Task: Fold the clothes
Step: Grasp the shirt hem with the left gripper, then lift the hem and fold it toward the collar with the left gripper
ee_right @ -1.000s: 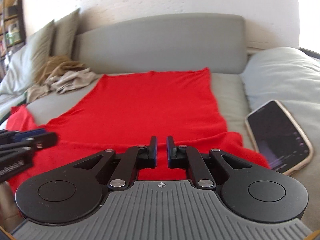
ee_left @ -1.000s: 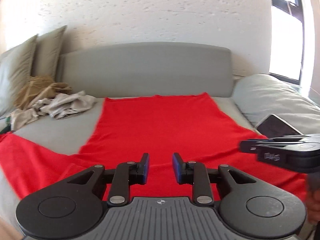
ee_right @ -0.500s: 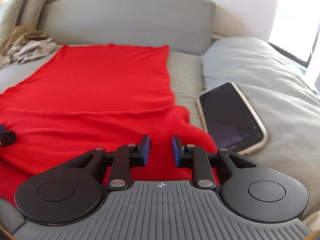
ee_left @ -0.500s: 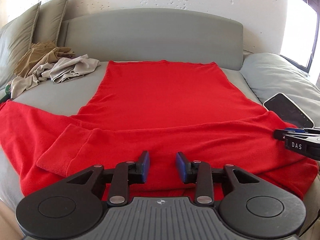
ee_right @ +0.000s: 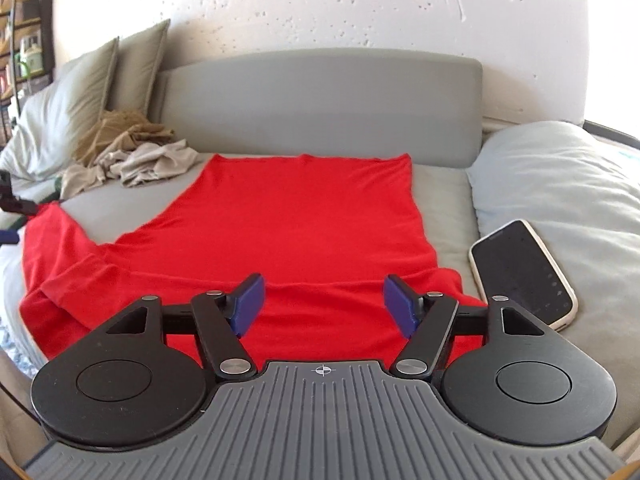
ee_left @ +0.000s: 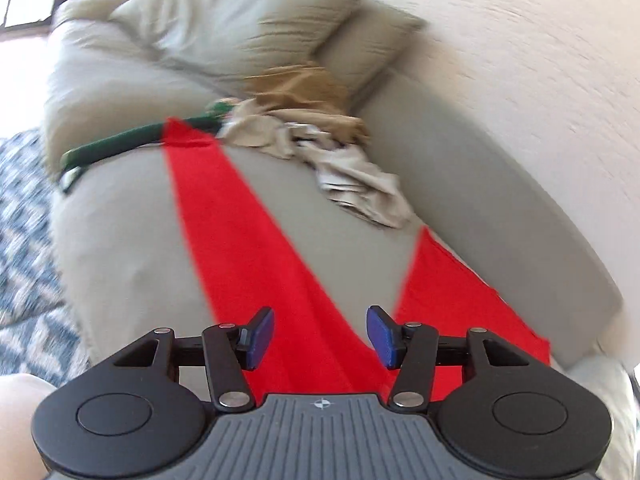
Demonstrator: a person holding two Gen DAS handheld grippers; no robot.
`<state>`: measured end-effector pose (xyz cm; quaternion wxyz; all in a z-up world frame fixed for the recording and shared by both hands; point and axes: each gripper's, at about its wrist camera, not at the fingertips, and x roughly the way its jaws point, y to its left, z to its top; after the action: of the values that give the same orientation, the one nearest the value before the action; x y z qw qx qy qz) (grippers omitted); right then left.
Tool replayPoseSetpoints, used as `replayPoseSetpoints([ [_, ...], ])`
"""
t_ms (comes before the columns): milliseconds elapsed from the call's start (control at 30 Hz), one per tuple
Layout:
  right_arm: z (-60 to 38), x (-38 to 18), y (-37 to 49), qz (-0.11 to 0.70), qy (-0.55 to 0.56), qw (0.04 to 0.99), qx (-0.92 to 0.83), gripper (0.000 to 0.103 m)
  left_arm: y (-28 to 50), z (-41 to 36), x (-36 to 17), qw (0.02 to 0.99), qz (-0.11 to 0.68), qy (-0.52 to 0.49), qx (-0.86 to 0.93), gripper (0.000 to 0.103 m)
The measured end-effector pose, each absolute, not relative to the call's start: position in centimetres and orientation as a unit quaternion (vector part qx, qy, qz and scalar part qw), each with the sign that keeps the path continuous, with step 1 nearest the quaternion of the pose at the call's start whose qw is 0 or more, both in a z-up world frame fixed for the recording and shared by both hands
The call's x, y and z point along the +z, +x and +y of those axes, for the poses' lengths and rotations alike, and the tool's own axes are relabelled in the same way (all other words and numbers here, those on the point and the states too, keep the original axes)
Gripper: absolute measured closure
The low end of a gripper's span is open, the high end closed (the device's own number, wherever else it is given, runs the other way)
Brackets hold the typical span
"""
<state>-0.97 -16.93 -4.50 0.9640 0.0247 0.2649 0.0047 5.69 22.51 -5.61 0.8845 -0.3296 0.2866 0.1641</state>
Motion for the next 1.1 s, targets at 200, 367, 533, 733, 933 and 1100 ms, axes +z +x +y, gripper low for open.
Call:
replayPoseSetpoints([
  [200,-16.4,-2.9,-0.9,0.265,0.118,0.955,0.063,0.027,6.9,31.6,-10.0,0.783,0.277,-0.527,0.179,0.057],
  [367,-15.7,-3.3,-0.2,0.288,0.171,0.939,0.084,0.027,9.9,34.9,-12.5,0.725,0.272,-0.617,0.139,0.053],
  [533,-14.7,-3.6,-0.1,0.302,0.179,0.932,0.084,0.028,12.8,37.8,-14.3,0.691,0.226,-0.676,0.121,0.056],
  [733,-14.0,-2.8,-1.2,0.293,0.145,0.941,0.084,0.028,14.6,39.0,-16.5,0.667,0.2,-0.707,0.123,0.087],
  [933,-14.4,-2.9,-1.6,0.303,0.154,0.938,0.076,0.028,15.2,38.4,-14.9,0.714,0.2,-0.657,0.134,0.103],
  [1100,-15.2,-3.2,-2.4,0.303,0.147,0.939,0.071,0.028,15.6,35.7,-9.8,0.836,0.197,-0.501,0.109,0.103],
])
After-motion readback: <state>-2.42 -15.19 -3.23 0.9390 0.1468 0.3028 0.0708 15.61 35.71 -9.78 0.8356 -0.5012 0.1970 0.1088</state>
